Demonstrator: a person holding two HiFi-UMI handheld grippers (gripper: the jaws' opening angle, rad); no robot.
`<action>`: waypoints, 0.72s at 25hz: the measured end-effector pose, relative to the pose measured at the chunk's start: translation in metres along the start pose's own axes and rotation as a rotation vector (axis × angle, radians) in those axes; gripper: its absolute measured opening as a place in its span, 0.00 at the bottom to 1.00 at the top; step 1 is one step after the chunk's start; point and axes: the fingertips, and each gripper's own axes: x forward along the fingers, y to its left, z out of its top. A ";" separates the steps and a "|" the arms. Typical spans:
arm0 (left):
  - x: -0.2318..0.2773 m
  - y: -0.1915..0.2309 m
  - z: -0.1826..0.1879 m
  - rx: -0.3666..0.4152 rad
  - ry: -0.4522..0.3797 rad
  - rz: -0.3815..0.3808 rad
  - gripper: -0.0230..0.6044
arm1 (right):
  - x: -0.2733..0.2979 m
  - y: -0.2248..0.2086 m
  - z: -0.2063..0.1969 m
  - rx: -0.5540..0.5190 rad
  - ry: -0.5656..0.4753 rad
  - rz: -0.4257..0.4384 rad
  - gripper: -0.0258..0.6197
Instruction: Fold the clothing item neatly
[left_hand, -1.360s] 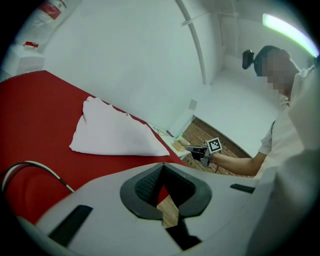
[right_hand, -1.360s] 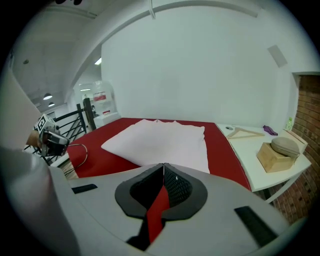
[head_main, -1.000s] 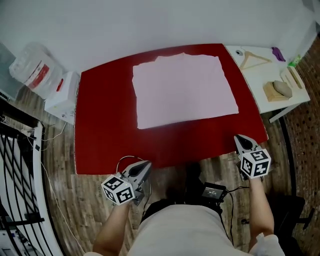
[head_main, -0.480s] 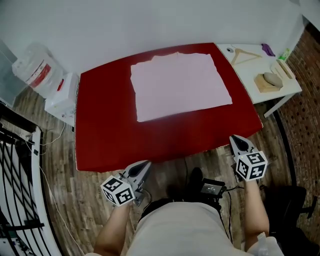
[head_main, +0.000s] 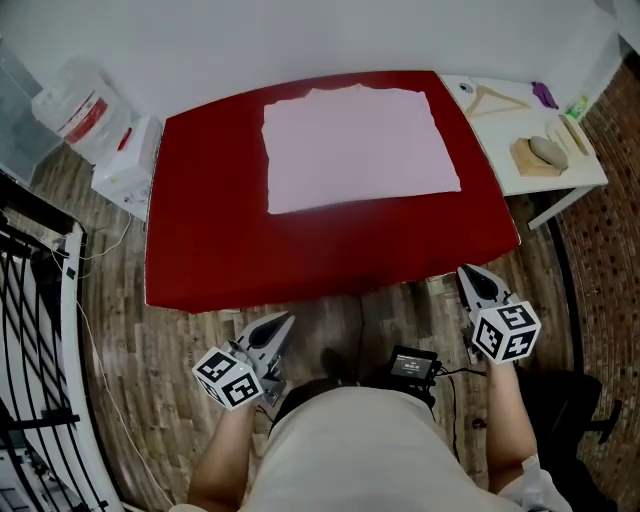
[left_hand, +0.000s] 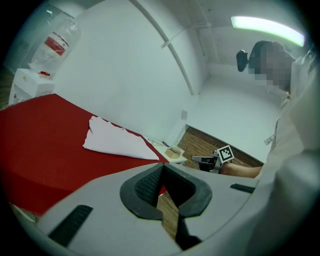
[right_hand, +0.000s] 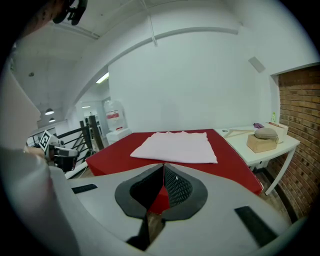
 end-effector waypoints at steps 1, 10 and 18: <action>-0.002 -0.006 -0.004 -0.013 -0.001 0.007 0.05 | -0.006 0.001 -0.001 -0.001 0.006 0.011 0.06; 0.000 -0.076 -0.042 -0.049 -0.009 0.023 0.05 | -0.051 -0.003 -0.019 -0.006 0.016 0.108 0.06; 0.003 -0.129 -0.070 -0.040 0.010 -0.012 0.05 | -0.087 0.016 -0.034 0.015 0.005 0.200 0.06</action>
